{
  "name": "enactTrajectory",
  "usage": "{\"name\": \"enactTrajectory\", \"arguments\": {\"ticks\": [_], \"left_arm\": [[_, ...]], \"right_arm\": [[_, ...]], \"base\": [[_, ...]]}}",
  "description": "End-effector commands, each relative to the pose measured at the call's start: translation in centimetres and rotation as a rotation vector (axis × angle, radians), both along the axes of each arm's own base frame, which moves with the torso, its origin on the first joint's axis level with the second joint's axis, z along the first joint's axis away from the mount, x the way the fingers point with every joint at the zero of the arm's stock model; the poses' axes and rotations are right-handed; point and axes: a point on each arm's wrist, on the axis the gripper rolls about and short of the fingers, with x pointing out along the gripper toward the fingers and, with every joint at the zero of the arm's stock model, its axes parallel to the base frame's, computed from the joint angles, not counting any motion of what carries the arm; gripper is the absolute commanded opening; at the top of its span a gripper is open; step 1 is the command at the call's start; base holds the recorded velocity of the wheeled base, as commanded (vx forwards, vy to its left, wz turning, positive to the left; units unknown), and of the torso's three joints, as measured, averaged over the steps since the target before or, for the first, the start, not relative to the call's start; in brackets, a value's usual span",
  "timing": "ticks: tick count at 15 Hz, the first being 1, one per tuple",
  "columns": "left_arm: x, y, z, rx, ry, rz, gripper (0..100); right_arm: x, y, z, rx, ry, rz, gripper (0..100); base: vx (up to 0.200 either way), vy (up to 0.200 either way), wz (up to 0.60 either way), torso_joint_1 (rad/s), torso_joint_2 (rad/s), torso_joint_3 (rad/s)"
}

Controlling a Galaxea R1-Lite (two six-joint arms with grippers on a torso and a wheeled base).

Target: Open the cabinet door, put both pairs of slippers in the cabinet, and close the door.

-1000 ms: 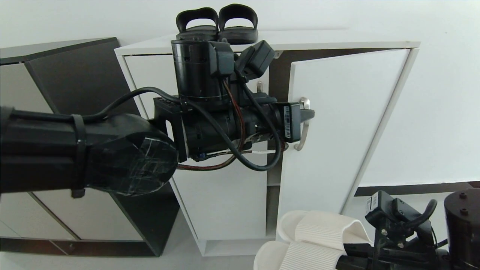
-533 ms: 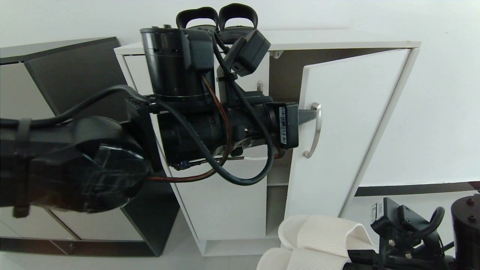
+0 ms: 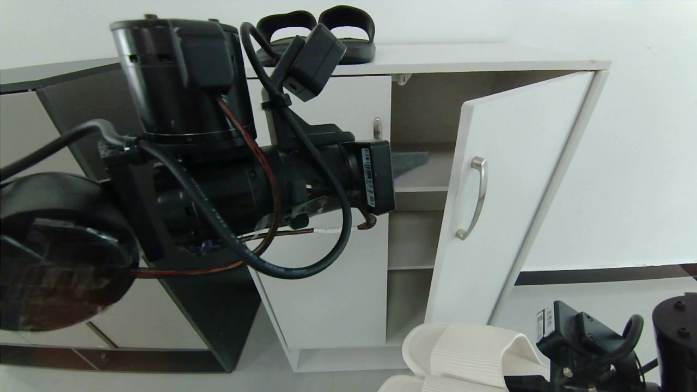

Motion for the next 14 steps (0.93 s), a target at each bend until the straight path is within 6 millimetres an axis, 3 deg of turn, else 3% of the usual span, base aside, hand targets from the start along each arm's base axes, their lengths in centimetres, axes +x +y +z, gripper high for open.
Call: {"name": "enactTrajectory", "arguments": {"ticks": [1,5,10,12,14], "left_arm": [[2.4,-2.2,-1.4,0.007,0.007,0.004,0],[4.9,-4.6,-2.2,0.000,0.003,0.023,0],[5.1,-4.8,-2.1,-0.007,0.000,0.046,0],[4.6,-4.9,-2.2,0.000,-0.003,0.039,0],[1.4,-6.5,-2.6,0.016,0.009,-0.002,0]], "right_arm": [[-0.5,0.0,-0.4,-0.022,0.017,0.019,0],[-0.6,0.6,-0.2,-0.061,0.000,-0.023,0],[-0.9,0.6,-0.3,-0.064,0.000,-0.009,0],[-1.1,0.7,-0.3,-0.063,-0.003,0.003,0],[-1.6,0.9,-0.5,-0.070,-0.002,0.031,0]], "base": [[0.000,0.000,0.00,0.000,0.00,0.000],[0.000,0.000,0.00,0.000,0.00,0.000],[-0.040,0.000,0.00,0.000,0.00,0.000],[-0.200,0.000,0.00,0.010,0.00,-0.002],[-0.200,0.000,0.00,0.000,0.00,0.005]]}}
